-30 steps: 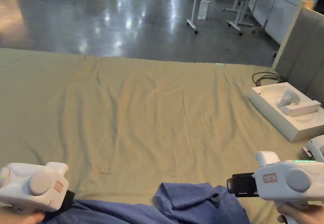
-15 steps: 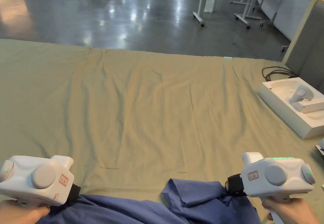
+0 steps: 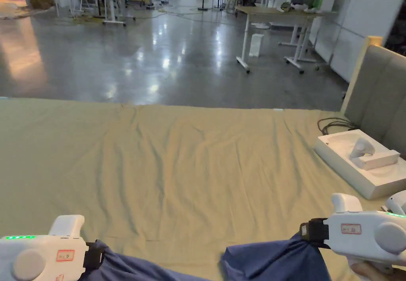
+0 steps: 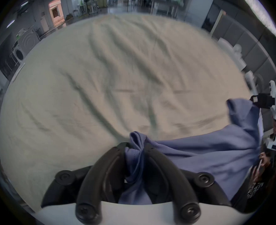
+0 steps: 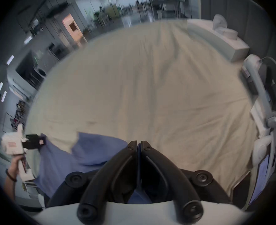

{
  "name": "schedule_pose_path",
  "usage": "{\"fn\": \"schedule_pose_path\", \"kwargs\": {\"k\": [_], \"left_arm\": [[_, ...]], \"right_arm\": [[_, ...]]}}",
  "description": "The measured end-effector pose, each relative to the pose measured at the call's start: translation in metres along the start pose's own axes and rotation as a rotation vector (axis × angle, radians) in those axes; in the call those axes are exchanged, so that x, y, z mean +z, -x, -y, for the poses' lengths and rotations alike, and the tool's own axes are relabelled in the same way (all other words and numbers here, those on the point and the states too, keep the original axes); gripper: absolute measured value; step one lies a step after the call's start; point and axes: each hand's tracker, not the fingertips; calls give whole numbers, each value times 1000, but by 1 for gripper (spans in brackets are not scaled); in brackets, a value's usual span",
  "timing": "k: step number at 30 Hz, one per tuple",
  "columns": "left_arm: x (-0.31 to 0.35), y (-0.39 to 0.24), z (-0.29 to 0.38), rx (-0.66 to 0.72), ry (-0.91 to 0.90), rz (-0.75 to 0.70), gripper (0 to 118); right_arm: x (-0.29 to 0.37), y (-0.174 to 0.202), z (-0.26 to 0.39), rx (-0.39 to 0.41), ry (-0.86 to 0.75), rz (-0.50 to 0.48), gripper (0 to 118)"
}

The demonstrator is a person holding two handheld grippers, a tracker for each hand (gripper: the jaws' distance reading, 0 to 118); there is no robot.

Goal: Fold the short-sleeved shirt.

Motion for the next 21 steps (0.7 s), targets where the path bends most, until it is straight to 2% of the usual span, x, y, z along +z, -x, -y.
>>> {"fn": "schedule_pose_path", "kwargs": {"k": [1,7,13,17,21], "left_arm": [[29,-7,-4,-15,-54,26,13],[189,-53,-35,-80,-370,75,11],[322,-80,-76,-106,-616,45,11],[383,-94,-104,-103,-738,25,11],[415,-106,-127,-137,-800,-24,11]], "right_arm": [[27,8,-8,12,-46,1,2],[162,33,-47,2,-316,-44,2],[280,57,-97,10,-537,-3,2],[333,73,-134,21,-637,16,2],[367,93,-162,59,-701,51,2]]}}
